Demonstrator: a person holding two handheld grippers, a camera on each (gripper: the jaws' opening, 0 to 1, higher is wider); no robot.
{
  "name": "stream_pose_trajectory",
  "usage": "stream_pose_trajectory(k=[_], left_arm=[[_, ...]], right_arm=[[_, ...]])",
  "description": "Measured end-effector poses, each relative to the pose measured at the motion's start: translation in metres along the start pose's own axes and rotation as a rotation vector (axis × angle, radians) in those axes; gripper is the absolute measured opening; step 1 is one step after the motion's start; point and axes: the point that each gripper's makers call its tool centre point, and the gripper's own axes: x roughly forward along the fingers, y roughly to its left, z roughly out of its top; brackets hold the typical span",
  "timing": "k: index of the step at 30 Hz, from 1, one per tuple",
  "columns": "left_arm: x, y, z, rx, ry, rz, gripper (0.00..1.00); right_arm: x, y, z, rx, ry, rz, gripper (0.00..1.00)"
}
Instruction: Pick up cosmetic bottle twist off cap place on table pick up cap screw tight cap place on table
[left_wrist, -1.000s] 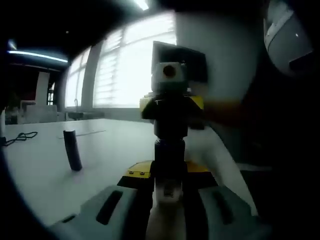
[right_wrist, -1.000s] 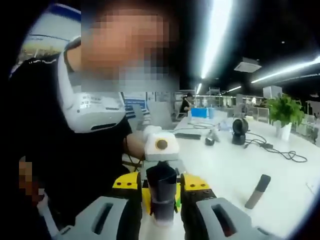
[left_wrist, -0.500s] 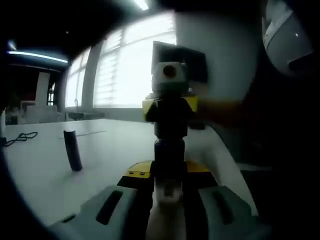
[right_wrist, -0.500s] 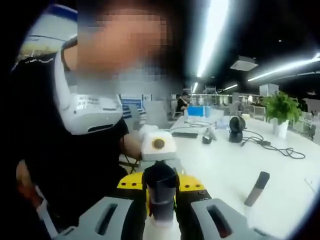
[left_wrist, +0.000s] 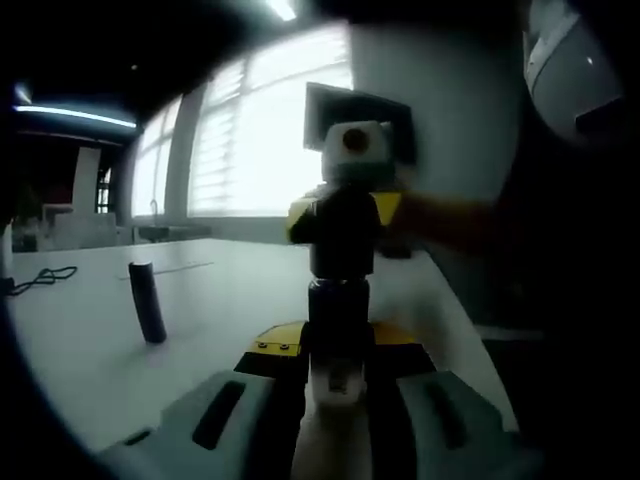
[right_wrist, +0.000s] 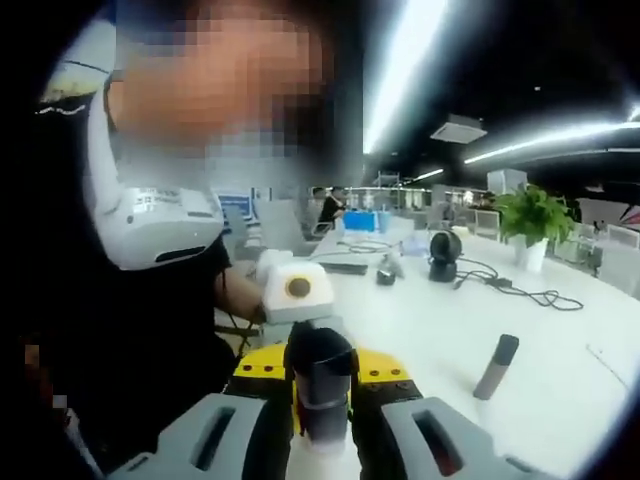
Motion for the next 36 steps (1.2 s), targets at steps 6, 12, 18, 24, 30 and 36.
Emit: stream_pose_trajectory(k=[6, 12, 18, 24, 30, 36], left_arm=[[-0.0001, -0.0002, 0.0001, 0.002, 0.000, 0.001, 0.12], [-0.0003, -0.0008, 0.0005, 0.006, 0.001, 0.001, 0.12], [0.0000, -0.0024, 0.0009, 0.018, 0.001, 0.000, 0.12], [-0.0003, -0.0033, 0.0010, 0.017, 0.003, -0.001, 0.11], [-0.0005, -0.0054, 0.0014, 0.023, 0.002, -0.006, 0.12], [-0.0008, -0.0067, 0.0019, 0.028, 0.000, -0.010, 0.12]], right_arm=[[0.0020, 0.0010, 0.0000, -0.001, 0.019, -0.106, 0.16], [0.0007, 0.0015, -0.0001, -0.004, 0.041, -0.243, 0.16], [-0.0006, 0.0029, -0.0009, 0.020, 0.024, -0.374, 0.16], [-0.0023, 0.0022, -0.0025, 0.057, -0.016, -0.458, 0.16], [-0.0025, 0.0020, -0.0017, 0.049, -0.025, -0.439, 0.16], [-0.0038, 0.0031, -0.0024, 0.042, -0.045, -0.388, 0.16]])
